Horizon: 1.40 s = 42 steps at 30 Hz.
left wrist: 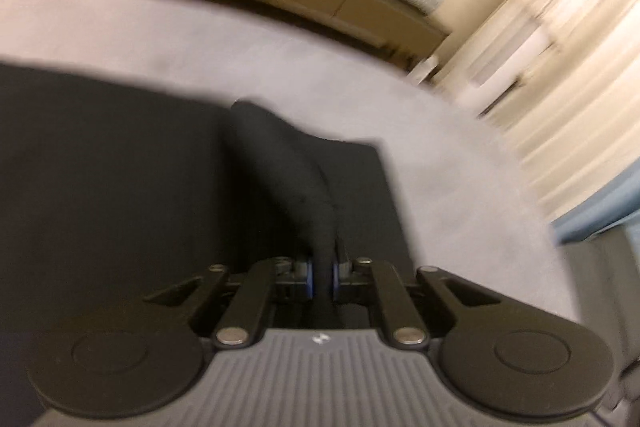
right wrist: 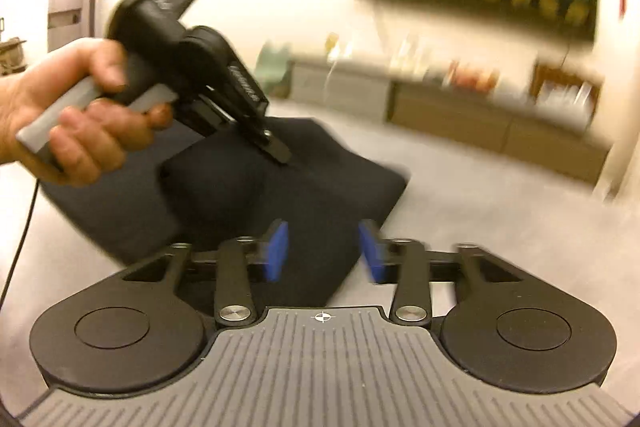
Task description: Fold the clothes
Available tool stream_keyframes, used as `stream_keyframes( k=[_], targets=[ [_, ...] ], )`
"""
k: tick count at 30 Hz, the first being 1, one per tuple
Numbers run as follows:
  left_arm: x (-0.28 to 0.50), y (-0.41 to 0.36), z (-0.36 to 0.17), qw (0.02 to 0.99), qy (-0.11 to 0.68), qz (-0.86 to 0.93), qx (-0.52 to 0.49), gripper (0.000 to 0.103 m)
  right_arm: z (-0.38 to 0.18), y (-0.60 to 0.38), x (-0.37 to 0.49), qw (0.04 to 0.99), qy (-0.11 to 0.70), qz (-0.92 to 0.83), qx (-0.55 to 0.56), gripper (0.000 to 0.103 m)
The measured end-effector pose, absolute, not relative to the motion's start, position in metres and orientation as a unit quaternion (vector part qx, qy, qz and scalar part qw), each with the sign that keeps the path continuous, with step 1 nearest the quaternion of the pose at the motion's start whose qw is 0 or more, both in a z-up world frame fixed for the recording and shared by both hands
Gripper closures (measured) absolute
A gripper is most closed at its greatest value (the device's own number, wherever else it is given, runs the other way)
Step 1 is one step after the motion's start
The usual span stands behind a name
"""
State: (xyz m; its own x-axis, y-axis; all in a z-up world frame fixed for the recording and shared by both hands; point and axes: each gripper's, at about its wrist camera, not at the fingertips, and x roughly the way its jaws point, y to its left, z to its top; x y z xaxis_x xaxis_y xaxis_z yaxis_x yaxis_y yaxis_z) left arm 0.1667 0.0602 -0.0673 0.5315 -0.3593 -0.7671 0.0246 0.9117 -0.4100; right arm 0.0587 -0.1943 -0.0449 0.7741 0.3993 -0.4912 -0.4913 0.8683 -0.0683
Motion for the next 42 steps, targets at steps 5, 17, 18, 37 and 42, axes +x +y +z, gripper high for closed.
stream_keyframes(
  k=[5,17,18,37,42],
  targets=[
    [0.158,0.073,-0.082,0.860,0.462,-0.105,-0.191,0.080,-0.082,-0.165,0.085,0.909,0.301,0.258,-0.127,0.080],
    [0.163,0.079,-0.070,0.886,0.436,-0.046,-0.150,0.066,-0.089,-0.154,0.080,0.901,0.337,0.258,-0.091,0.075],
    [0.161,0.078,-0.066,0.889,0.433,-0.044,-0.146,0.067,-0.089,-0.155,0.080,0.901,0.338,0.256,-0.088,0.072],
    [0.068,0.053,-0.075,0.893,0.435,-0.090,-0.065,0.055,-0.082,-0.143,0.070,0.906,0.333,0.233,-0.118,0.048],
    [0.062,0.040,-0.078,0.901,0.422,-0.095,-0.024,0.050,-0.063,-0.136,0.067,0.917,0.305,0.226,-0.121,0.048]
  ],
)
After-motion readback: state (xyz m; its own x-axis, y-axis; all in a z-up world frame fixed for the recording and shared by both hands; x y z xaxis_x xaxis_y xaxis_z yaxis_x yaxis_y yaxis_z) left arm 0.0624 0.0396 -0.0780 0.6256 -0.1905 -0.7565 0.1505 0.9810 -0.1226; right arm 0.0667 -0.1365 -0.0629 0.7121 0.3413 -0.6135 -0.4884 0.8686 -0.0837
